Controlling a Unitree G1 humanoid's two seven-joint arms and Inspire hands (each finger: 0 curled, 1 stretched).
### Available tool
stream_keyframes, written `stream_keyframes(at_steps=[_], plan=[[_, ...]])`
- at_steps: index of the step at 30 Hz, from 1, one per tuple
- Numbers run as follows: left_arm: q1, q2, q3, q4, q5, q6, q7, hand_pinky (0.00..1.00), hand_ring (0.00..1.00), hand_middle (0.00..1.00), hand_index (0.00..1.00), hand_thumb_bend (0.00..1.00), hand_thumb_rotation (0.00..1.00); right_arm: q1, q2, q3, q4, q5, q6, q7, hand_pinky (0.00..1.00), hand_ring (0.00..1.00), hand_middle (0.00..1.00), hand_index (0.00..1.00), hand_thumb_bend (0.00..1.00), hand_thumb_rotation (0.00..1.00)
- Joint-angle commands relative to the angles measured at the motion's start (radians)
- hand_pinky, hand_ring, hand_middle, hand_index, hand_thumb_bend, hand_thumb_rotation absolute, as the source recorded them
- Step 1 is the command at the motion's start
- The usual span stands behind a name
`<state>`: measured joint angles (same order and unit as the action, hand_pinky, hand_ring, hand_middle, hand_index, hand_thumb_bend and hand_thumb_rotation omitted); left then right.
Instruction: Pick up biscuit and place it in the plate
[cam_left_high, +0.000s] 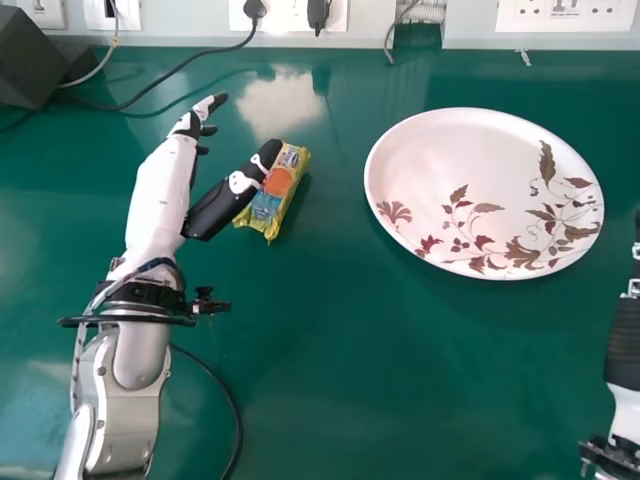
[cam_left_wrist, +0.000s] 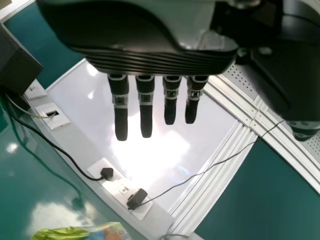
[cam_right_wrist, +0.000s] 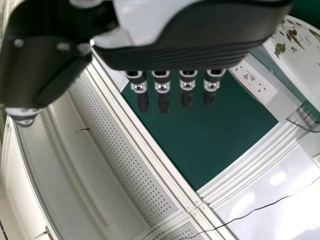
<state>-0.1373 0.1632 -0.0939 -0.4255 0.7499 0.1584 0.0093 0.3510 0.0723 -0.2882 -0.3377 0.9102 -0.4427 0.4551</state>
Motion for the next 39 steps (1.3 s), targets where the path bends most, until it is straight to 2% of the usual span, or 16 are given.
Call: stream_keyframes(at_steps=[1, 7, 15, 20, 28, 35, 39], plan=[[-0.007, -0.002, -0.021, 0.014, 0.044, 0.033, 0.007, 0.71, 0.84, 0.95, 0.95, 1.00, 0.60, -0.014, 0.037, -0.003, 0.003, 0.004, -0.008, 0.009, 1.00, 1.00, 1.00, 1.00, 1.00, 0.31], [-0.019, -0.020, -0.061, 0.027, 0.113, 0.100, 0.010, 0.71, 0.84, 0.96, 0.95, 1.00, 0.60, -0.012, 0.036, -0.005, 0.000, 0.010, -0.010, 0.016, 1.00, 1.00, 1.00, 1.00, 1.00, 0.32], [-0.038, -0.032, -0.087, 0.058, 0.150, 0.138, 0.019, 0.66, 0.82, 0.95, 0.94, 1.00, 0.62, -0.005, 0.042, -0.003, -0.017, -0.009, -0.017, -0.006, 1.00, 1.00, 1.00, 1.00, 1.00, 0.33], [-0.051, -0.046, -0.094, 0.093, 0.153, 0.155, 0.038, 0.67, 0.83, 0.97, 0.95, 1.00, 0.62, -0.001, 0.041, 0.002, -0.031, -0.003, -0.012, -0.005, 0.97, 1.00, 1.00, 1.00, 1.00, 0.32], [-0.061, -0.070, -0.105, 0.134, 0.155, 0.194, 0.060, 0.67, 0.84, 0.98, 0.96, 1.00, 0.62, -0.005, 0.037, 0.003, -0.041, -0.010, -0.006, -0.015, 1.00, 1.00, 1.00, 1.00, 1.00, 0.34], [-0.107, -0.083, -0.111, 0.186, 0.166, 0.251, 0.068, 0.68, 0.83, 0.97, 0.96, 1.00, 0.61, -0.018, 0.028, -0.004, -0.019, -0.001, 0.001, -0.015, 0.96, 1.00, 1.00, 1.00, 1.00, 0.35], [-0.134, -0.090, -0.121, 0.227, 0.163, 0.263, 0.089, 0.68, 0.83, 0.98, 0.95, 1.00, 0.61, -0.028, 0.022, -0.008, -0.012, 0.003, 0.002, -0.009, 0.94, 1.00, 1.00, 1.00, 0.98, 0.31]])
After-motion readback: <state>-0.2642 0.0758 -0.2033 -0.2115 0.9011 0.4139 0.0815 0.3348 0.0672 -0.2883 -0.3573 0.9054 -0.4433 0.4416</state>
